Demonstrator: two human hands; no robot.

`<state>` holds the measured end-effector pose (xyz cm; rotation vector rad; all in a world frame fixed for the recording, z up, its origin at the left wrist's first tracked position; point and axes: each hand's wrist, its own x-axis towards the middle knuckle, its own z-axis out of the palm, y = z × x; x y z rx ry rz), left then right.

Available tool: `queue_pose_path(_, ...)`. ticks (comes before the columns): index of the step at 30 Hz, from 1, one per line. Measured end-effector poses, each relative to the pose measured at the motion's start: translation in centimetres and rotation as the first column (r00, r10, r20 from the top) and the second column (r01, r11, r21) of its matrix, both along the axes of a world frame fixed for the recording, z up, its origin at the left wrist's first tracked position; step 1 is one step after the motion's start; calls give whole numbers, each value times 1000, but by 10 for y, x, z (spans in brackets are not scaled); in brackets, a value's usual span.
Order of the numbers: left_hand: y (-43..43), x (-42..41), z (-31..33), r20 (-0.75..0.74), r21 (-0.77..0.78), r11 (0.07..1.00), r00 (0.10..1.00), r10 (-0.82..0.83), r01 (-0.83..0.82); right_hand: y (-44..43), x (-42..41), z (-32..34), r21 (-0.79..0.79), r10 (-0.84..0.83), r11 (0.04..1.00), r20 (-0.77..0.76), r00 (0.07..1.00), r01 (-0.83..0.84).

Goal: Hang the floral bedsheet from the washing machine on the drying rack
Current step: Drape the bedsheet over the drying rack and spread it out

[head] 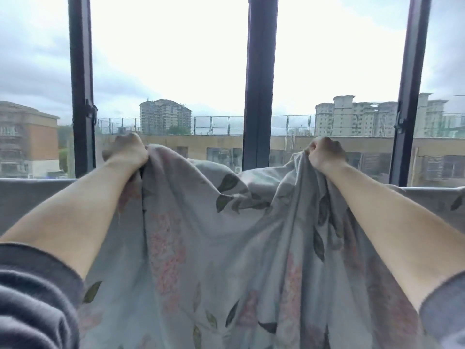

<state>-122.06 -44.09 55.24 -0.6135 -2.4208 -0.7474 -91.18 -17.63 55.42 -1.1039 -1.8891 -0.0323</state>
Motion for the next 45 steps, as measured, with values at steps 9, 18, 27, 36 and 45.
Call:
queue_pose_path(9,-10,36,-27,-265,22,839,813,-519,543,-38,-3,-26,57,260,961,128,957,-269)
queue_pose_path(18,-12,86,-85,-657,-310,780,471,-589,543,-83,-8,-89,319,369,836,276,888,-446)
queue_pose_path(27,-21,64,-61,-458,277,719,745,-484,637,-99,-33,-62,200,301,933,20,953,-299)
queue_pose_path(36,-51,57,-65,-478,311,724,760,-441,616,-128,-38,-70,56,543,835,75,836,-548)
queue_pose_path(45,-39,101,-81,-406,-102,852,760,-507,513,-76,45,-83,-48,231,973,297,926,-227)
